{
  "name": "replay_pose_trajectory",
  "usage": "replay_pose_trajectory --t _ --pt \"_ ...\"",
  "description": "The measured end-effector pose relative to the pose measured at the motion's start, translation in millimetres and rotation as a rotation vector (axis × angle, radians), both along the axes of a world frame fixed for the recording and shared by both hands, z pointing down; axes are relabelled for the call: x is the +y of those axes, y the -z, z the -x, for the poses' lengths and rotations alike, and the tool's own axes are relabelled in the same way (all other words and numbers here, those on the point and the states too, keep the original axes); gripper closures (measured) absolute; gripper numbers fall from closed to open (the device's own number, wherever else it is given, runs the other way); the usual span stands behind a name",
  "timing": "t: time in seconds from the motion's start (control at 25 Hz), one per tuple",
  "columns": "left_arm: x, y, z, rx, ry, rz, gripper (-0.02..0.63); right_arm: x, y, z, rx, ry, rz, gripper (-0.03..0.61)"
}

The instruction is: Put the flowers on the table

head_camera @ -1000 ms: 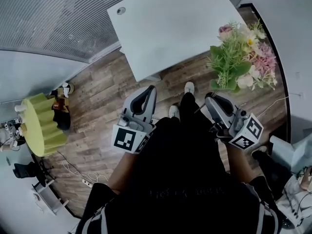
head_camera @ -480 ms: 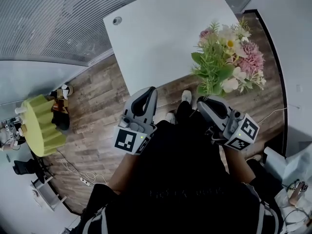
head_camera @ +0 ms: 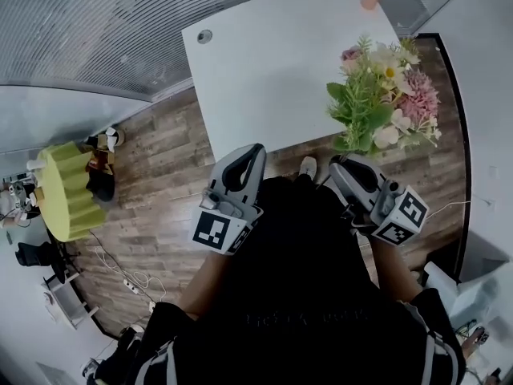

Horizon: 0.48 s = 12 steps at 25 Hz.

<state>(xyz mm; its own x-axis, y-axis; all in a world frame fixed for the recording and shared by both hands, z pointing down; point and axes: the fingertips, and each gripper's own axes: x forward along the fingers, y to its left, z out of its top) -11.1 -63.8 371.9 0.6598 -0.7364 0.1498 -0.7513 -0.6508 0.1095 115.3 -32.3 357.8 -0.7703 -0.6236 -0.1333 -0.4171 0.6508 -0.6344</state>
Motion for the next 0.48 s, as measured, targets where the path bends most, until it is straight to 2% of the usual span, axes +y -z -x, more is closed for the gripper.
replay_pose_trajectory --t 0.2,0.48 --pt "8.6 -11.3 -6.2 -0.013 0.005 0.004 0.595 1.0 -8.8 -5.0 0.005 0.009 0.018 0.532" --pt "-45.8 -38.8 20.5 -0.008 0.001 0.071 0.597 -59.7 -32.0 21.6 0.095 -0.003 0.082 0.532"
